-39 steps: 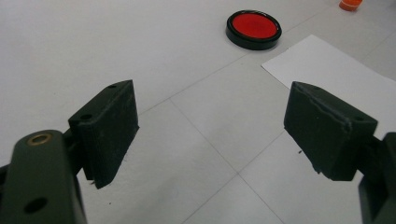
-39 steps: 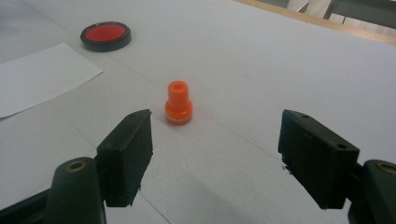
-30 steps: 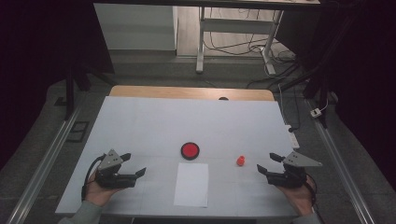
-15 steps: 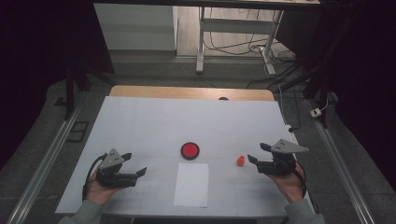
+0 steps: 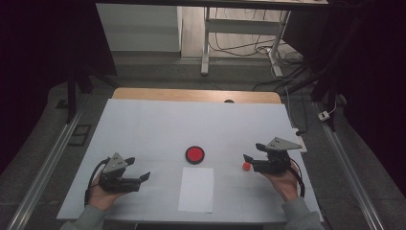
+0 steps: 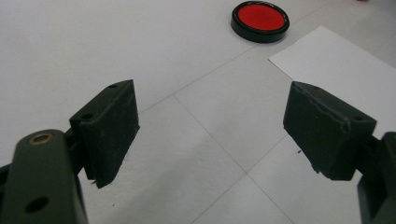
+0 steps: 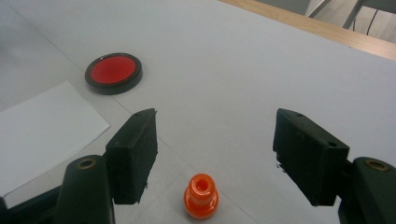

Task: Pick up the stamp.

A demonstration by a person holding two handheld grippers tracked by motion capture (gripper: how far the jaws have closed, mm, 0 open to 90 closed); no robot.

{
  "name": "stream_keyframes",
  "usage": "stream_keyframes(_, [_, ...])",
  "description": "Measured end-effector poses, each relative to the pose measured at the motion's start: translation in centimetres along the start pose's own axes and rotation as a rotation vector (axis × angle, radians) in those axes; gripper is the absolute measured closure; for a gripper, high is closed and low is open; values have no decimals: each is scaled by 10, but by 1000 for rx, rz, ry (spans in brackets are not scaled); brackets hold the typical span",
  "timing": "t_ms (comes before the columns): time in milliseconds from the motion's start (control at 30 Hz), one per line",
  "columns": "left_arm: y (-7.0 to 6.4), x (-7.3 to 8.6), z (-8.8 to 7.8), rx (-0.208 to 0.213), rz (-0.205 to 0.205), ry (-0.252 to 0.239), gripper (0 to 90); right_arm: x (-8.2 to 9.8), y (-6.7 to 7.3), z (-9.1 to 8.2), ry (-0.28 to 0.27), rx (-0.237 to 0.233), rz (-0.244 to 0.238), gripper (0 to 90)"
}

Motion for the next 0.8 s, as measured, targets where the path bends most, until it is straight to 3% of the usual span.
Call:
stream_keyframes(33, [0, 0, 0, -1, -1, 1, 183, 2, 1, 2, -5, -6, 6, 305])
stream_keyframes(67, [0, 0, 0, -1, -4, 1, 182, 5, 1, 7, 36, 0, -25, 305])
stream_keyframes(133, [0, 1, 1, -1, -1, 5, 183, 6, 1, 9, 47, 5, -31, 307])
stream_keyframes(167, [-1, 1, 1, -2, 0, 6, 182, 9, -1, 11, 51, -5, -14, 315])
stream_keyframes(500, [-1, 1, 1, -7, -1, 7, 182, 20, -2, 16, 96, -10, -9, 356])
stream_keyframes(800, [-1, 1, 2, -9, 3, 12, 182, 28, 2, 22, 140, -1, -44, 476])
Point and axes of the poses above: each handheld gripper's, and its own axes: z roughly forward along the jaws, x roughly out of its underside, y roughly to its left, the point moved 3 cm from there along z, roughly forward along the jaws, and after that the axes turned 6 degrees about z, right-handed, at the moved point
